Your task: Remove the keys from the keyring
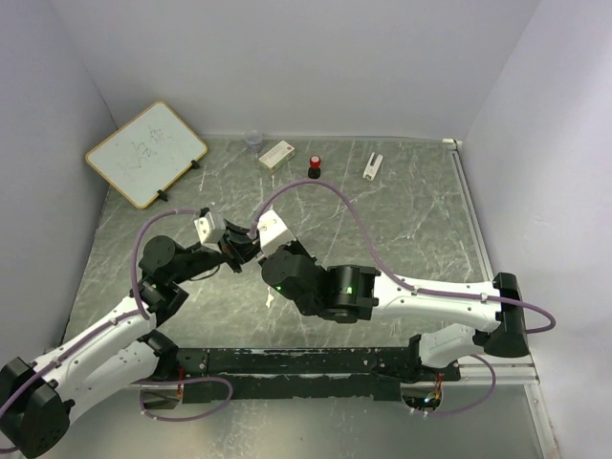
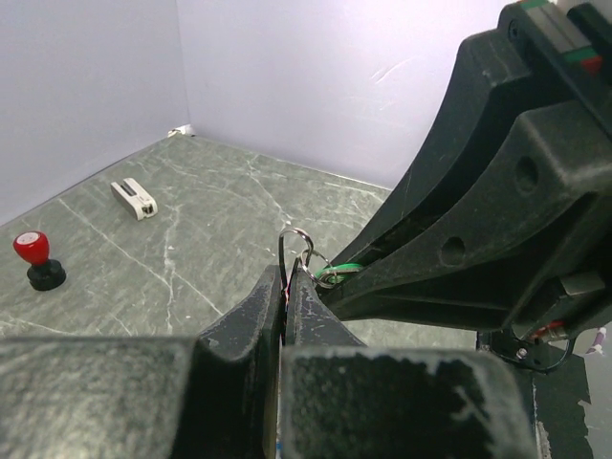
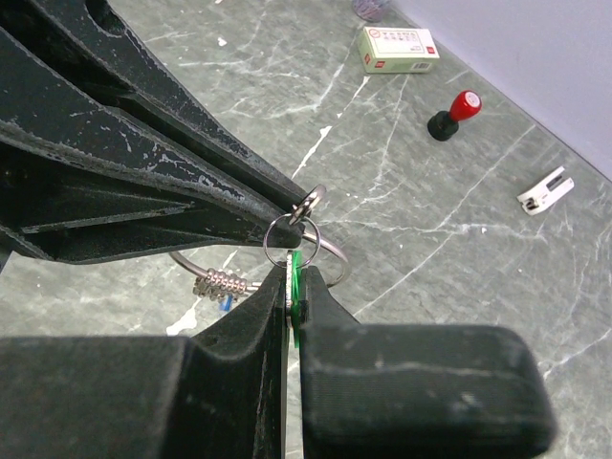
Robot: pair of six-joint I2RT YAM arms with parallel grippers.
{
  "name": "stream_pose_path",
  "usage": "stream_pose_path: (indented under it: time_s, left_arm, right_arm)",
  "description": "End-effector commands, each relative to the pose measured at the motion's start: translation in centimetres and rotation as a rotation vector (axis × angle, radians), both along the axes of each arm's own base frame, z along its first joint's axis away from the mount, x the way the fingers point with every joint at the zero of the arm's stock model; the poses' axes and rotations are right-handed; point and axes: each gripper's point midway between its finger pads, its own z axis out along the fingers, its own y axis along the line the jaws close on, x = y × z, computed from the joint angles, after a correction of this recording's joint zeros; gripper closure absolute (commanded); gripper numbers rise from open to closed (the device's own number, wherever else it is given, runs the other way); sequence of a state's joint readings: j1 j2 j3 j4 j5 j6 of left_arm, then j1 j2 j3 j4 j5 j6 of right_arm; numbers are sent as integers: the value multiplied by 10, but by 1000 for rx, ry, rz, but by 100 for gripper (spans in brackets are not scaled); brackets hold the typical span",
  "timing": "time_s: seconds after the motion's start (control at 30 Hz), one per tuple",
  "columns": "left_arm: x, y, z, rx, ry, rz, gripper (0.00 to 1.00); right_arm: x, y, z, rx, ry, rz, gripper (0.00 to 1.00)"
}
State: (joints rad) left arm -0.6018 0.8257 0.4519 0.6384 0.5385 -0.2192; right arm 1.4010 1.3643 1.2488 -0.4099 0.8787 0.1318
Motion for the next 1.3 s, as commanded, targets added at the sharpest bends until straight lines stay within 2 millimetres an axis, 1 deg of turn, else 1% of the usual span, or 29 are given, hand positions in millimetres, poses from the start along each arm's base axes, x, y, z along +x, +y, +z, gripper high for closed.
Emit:
stream_pose_path:
  time_s: [0.0, 0.1, 0.2, 0.33, 0.43, 0.57, 0.7, 0.83, 0.9, 0.97, 1.07, 1.17, 1.27]
  left_arm:
    - [12, 16, 41, -74, -88, 108, 93]
    - [13, 18, 42, -75, -91, 122, 93]
    - [14, 20, 44, -77, -95, 134, 93]
    - [14, 24, 50, -89, -107, 155, 93]
    - [9, 25, 58, -105, -124, 146, 93]
    - [4, 27, 67, -126, -141, 138, 93]
    - [2, 27, 66, -118, -144, 129, 93]
    - [6, 28, 54, -88, -118, 148, 93]
    - [9, 28, 45, -74, -98, 159, 93]
    - [11, 28, 37, -59, -79, 167, 93]
    - [15, 28, 28, -36, -49, 179, 93]
    - [21, 28, 16, -2, -6, 200, 93]
    - [26, 29, 10, 23, 22, 219, 93]
  right_arm:
    - [-5, -2, -19, -56, 27, 9, 100]
    - [-7, -1, -26, -58, 43, 12, 100]
    - [-8, -7, -33, -71, 55, -3, 100]
    - [-10, -20, -42, -80, 78, -31, 100]
    - [-11, -31, -48, -81, 88, -57, 100]
    - [-11, -44, -52, -76, 92, -90, 100]
    - [-7, -55, -42, -68, 59, -136, 100]
    - [2, -67, -19, -59, -7, -207, 100]
    - [8, -72, -7, -40, -33, -242, 100]
    - [18, -80, 2, -15, -48, -286, 100]
    - [41, -94, 6, 38, -23, -325, 100]
    - [69, -112, -2, 119, 32, -333, 100]
    - [94, -133, -20, 175, 80, -359, 100]
